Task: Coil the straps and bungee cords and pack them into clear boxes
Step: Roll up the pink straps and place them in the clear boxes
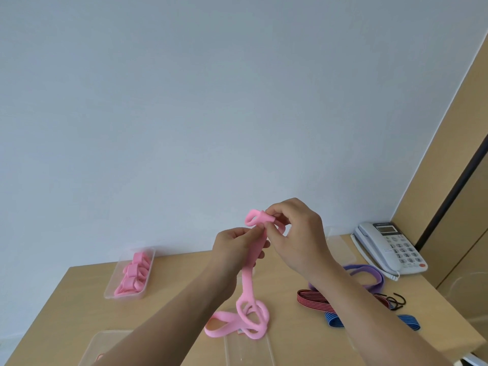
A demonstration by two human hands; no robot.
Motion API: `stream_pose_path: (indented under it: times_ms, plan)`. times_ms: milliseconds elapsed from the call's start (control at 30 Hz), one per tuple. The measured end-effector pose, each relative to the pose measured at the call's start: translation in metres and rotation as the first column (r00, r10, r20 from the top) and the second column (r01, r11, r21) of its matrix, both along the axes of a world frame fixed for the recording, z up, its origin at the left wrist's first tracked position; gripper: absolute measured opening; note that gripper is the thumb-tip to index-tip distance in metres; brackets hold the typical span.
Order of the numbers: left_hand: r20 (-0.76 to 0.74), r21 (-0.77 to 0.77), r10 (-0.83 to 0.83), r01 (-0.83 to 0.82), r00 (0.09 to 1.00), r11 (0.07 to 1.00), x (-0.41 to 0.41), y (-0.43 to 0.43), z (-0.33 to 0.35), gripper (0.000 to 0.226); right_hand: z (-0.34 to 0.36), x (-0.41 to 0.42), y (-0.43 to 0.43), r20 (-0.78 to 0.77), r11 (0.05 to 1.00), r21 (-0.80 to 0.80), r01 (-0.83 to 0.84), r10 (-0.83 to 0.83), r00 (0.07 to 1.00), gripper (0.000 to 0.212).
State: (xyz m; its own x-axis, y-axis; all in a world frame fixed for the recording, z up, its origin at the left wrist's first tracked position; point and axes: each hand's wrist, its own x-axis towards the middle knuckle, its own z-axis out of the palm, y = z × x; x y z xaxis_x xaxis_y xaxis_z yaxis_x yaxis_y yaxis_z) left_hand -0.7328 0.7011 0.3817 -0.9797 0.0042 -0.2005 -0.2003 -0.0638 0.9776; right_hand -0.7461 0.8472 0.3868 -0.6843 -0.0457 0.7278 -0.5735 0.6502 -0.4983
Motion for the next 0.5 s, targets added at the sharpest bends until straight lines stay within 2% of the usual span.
stream_pose_path:
  times_ms: [233, 500]
  plan:
    - [-0.098, -0.056, -0.065, 0.059, 0.993, 0.997, -0.0004, -0.0014, 0.0014, 0.026, -0.0092, -0.0041, 0.0033, -0.054, 0.993, 0.077, 0.084, -0.08, 0.995, 0.025]
    - [-0.101, -0.072, -0.092, 0.085, 0.991, 0.994, -0.0017, -0.0025, -0.0022, 0.028, -0.0114, 0.0008, 0.005, -0.154, 0.987, 0.145, 0.067, -0.045, 0.987, 0.025]
